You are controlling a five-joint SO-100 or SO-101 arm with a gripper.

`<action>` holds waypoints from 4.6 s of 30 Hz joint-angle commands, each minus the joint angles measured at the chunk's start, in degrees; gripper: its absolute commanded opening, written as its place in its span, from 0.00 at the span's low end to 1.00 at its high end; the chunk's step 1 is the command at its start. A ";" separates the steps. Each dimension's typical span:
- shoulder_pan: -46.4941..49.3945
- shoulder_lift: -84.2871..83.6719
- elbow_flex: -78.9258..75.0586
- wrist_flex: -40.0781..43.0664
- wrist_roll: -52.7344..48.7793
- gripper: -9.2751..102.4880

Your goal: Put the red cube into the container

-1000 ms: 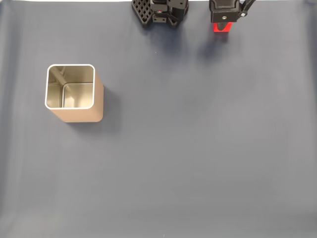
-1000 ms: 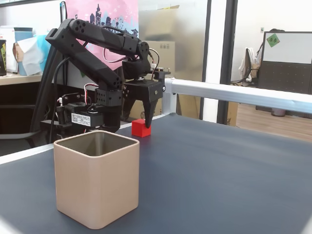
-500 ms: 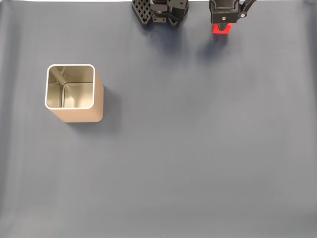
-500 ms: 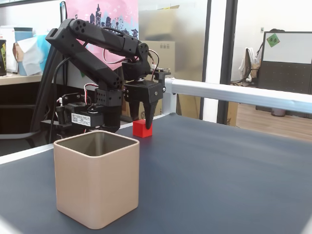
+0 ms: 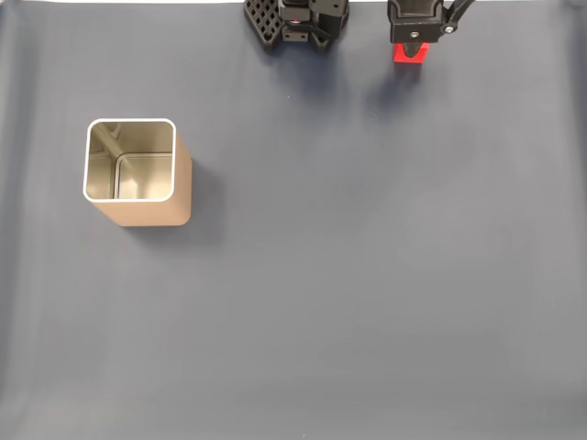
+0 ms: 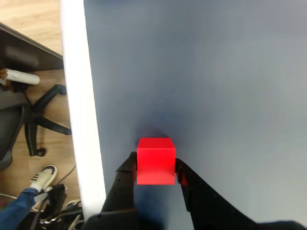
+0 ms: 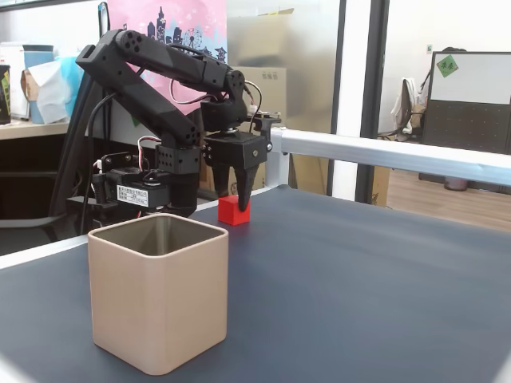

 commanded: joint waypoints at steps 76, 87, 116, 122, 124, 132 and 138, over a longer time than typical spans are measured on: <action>116.02 -28.12 -52.03 2.02 -5.36 0.10; 114.79 -28.30 -51.59 1.05 -1.14 0.23; 113.47 -24.61 -48.52 -2.02 3.69 0.51; 113.38 -22.85 -46.23 -4.57 3.69 0.44; 112.85 -22.06 -45.88 -4.83 3.52 0.37; 104.59 -16.17 -43.51 -4.57 0.70 0.10; 91.67 -6.68 -34.98 -6.86 2.29 0.08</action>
